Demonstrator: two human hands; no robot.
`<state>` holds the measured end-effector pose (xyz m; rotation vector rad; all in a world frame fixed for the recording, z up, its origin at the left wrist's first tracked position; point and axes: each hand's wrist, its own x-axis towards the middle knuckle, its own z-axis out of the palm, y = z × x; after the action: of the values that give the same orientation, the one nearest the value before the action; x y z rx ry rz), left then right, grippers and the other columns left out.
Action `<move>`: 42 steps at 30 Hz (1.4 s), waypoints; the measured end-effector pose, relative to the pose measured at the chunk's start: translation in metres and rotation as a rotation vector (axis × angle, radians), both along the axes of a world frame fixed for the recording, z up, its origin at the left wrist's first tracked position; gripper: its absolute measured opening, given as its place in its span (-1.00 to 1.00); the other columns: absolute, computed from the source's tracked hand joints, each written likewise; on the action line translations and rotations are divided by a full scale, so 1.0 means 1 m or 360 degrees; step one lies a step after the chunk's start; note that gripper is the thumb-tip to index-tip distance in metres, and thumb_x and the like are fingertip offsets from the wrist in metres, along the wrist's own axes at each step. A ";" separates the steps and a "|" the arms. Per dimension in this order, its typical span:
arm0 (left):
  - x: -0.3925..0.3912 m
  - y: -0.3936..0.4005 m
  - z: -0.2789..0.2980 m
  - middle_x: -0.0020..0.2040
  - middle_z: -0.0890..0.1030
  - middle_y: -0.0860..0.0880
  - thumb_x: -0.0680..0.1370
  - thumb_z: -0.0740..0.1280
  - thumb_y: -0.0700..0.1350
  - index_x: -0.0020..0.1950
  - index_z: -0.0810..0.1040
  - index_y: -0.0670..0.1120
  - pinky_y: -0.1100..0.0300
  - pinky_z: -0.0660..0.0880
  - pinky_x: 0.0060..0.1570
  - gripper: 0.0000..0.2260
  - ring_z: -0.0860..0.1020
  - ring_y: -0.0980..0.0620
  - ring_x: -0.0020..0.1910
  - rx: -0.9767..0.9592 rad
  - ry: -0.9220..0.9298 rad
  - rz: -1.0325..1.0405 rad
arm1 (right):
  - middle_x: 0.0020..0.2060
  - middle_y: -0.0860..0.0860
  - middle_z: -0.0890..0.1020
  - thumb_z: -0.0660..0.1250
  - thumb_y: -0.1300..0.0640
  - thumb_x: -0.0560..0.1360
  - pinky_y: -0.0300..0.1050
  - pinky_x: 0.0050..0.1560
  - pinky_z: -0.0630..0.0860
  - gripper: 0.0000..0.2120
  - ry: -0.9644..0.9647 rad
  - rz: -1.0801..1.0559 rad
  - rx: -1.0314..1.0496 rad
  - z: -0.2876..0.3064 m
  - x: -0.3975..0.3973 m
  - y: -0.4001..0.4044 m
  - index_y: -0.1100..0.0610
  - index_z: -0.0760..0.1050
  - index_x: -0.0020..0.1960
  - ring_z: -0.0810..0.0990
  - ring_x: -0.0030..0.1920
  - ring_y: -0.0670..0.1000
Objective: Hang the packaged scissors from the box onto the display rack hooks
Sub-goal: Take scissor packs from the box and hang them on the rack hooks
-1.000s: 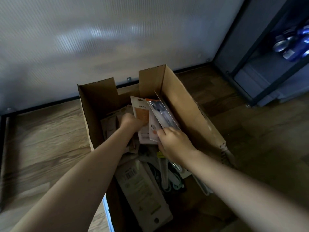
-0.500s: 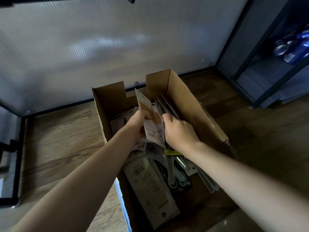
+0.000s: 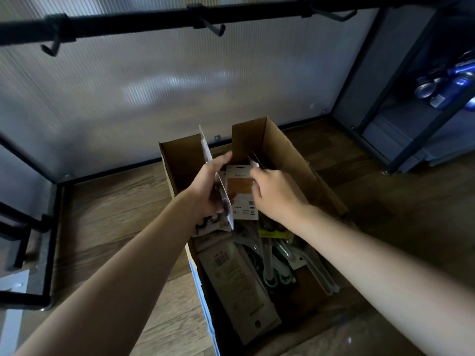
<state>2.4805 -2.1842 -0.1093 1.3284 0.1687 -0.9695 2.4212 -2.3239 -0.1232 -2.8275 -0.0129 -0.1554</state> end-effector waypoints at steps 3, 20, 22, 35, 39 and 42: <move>-0.001 0.004 0.005 0.46 0.27 -0.17 0.52 0.08 0.33 0.52 0.12 -0.11 -0.11 0.21 0.36 -0.28 0.27 -0.18 0.42 -0.0065 -0.0070 0.0125 | -0.26 0.05 0.59 0.12 0.13 0.59 -0.07 -0.29 0.58 -0.81 -0.0090 -0.0018 0.0189 0.011 0.005 0.001 0.17 0.49 0.02 0.57 -0.32 -0.02; -0.027 0.021 0.027 0.08 0.52 0.00 0.43 0.47 -0.02 0.24 0.32 -0.04 0.22 0.56 -0.05 -0.52 0.55 0.08 0.03 0.0378 -0.1150 0.0850 | -0.02 0.07 0.34 0.10 0.11 0.60 -0.17 -0.13 0.29 -0.85 -0.0443 -0.0240 0.0098 0.032 0.020 -0.015 0.07 0.42 0.08 0.40 -0.05 0.09; -0.029 0.021 0.030 0.07 0.58 0.00 0.42 0.47 0.01 0.14 0.40 0.01 0.11 0.57 0.00 -0.62 0.58 0.06 0.03 0.0349 -0.1172 0.0823 | -0.02 0.08 0.27 0.12 0.13 0.60 -0.29 -0.09 0.17 -0.81 -0.0492 -0.0296 0.0186 0.041 0.019 -0.018 0.16 0.47 0.08 0.37 -0.01 0.10; -0.029 0.030 0.033 -0.03 0.61 0.02 0.54 0.35 -0.06 -0.01 0.45 0.05 -0.02 0.57 0.07 -0.90 0.61 0.05 -0.01 0.0446 -0.1334 0.0969 | -0.24 0.10 0.51 0.15 0.13 0.62 -0.12 -0.28 0.29 -0.90 -0.0445 -0.0141 0.0903 0.053 0.018 -0.020 0.10 0.38 -0.06 0.48 -0.23 0.09; -0.027 0.035 0.034 -0.08 0.61 0.02 0.53 0.36 -0.08 -0.05 0.46 0.05 -0.03 0.56 0.06 -0.91 0.60 0.05 -0.05 0.0512 -0.1405 0.0960 | -0.18 0.13 0.52 0.11 0.18 0.62 -0.06 -0.26 0.34 -0.86 -0.0454 -0.0173 0.0889 0.058 0.021 -0.021 0.23 0.39 0.06 0.49 -0.18 0.12; -0.027 0.036 0.037 -0.13 0.61 0.02 0.52 0.37 -0.09 -0.09 0.45 0.01 -0.05 0.57 0.02 -0.91 0.60 0.03 -0.09 0.0593 -0.1491 0.0931 | -0.07 0.10 0.50 0.06 0.17 0.63 0.00 -0.17 0.44 -0.84 -0.0443 -0.0120 0.0777 0.057 0.018 -0.018 0.20 0.37 0.12 0.50 -0.12 0.10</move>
<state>2.4537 -2.1483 -0.0724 1.8041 0.0053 0.2340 2.4396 -2.3415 -0.0661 -2.3016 0.0618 -0.4951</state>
